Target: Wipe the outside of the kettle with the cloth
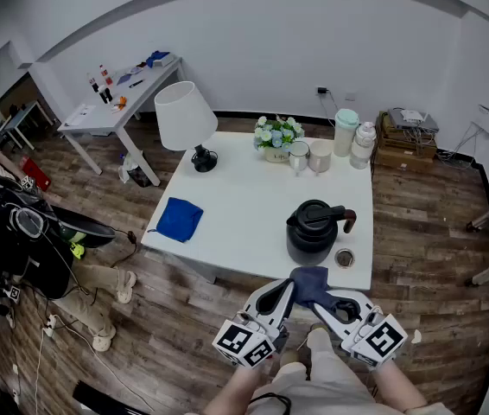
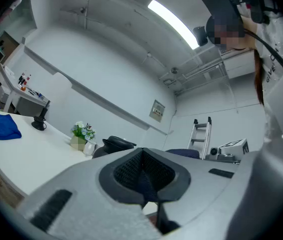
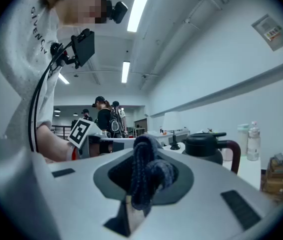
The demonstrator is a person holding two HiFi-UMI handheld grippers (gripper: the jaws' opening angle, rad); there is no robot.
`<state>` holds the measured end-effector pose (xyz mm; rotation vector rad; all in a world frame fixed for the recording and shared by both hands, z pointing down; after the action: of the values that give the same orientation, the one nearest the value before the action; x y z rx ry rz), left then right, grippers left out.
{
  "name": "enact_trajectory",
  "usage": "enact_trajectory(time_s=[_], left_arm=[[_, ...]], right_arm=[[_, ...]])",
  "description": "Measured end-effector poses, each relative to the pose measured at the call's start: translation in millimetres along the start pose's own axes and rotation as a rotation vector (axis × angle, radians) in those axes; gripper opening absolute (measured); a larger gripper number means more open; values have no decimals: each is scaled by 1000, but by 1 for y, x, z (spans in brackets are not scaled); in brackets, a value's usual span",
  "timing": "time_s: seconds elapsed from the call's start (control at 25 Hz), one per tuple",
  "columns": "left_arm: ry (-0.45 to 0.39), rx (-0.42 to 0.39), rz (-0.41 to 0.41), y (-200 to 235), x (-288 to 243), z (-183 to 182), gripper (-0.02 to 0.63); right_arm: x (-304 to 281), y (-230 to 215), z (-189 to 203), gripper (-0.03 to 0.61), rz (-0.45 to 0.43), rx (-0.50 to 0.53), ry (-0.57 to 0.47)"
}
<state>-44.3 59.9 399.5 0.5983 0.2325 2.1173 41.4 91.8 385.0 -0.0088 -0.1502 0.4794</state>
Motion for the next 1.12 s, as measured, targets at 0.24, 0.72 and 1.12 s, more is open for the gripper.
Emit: enact_trajectory(time_s=[0.24,0.72,1.12], left_arm=[[-36,-58,4,16,-39,-9,8],[34,-3,-92,54,-58,51,6],[79,63,-138,74,-38,96,8]], right_arm=[[-32,-44,-8,52,-43,51,-56],[-37,-98,47,52,0,-91,21],[-34,-97,99,52,-19,-145,109]])
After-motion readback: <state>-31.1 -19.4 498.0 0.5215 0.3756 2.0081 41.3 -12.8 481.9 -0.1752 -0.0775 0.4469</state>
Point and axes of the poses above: the fingertips, and each gripper's own axes: x backward along the fingers, y to its left, z out of its underside, the point moved 2 cm from there along x, backward along the fingers, and after that the axes turned 13 degrees about -y, right-handed, at the moved point
